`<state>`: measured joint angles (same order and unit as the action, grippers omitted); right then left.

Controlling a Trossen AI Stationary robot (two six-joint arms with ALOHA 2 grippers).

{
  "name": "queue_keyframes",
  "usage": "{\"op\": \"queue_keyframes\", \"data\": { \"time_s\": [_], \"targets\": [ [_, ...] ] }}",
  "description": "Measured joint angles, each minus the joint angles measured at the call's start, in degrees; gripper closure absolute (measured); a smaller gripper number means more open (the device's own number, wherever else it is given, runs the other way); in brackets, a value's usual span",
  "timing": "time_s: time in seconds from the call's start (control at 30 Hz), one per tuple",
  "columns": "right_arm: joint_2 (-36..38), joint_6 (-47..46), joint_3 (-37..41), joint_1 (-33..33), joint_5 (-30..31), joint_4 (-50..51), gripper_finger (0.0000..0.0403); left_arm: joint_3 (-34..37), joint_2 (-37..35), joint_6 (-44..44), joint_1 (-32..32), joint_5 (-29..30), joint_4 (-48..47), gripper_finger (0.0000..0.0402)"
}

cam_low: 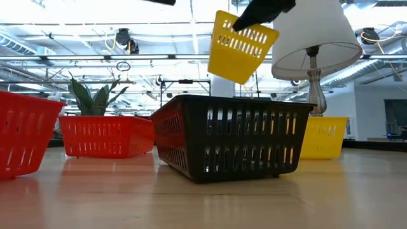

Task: Stack baskets by color
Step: Stack the top yellow basket on the middle yellow basket

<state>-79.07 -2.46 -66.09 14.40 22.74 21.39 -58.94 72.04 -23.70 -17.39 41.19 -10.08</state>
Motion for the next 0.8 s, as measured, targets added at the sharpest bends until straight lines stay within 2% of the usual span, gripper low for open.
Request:
{"op": "queue_keyframes", "data": {
  "time_s": [0.1, 0.3, 0.53, 0.8],
  "targets": [
    [0.0, -4.5, -2.4, 1.5, 0.5, 4.8, 0.0397, 0.0, -1.9, 6.4, -0.3, 0.0, -0.8, 0.0176],
    [0.0, -13.9, -4.9, 7.8, 5.5, 11.7, 0.0398, 0.0, -4.1, 15.1, -3.5, 0.0, -2.8, 0.0176],
    [-0.1, -19.9, -4.5, 15.6, 11.8, 14.3, 0.0398, -1.3, -4.2, 16.6, -9.4, -0.2, -3.5, 0.0176],
    [-3.0, -25.6, -4.4, 15.7, 12.3, 17.4, 0.0398, -2.2, -4.2, 18.5, -10.6, -0.2, -4.9, 0.0176]
  ]
}}
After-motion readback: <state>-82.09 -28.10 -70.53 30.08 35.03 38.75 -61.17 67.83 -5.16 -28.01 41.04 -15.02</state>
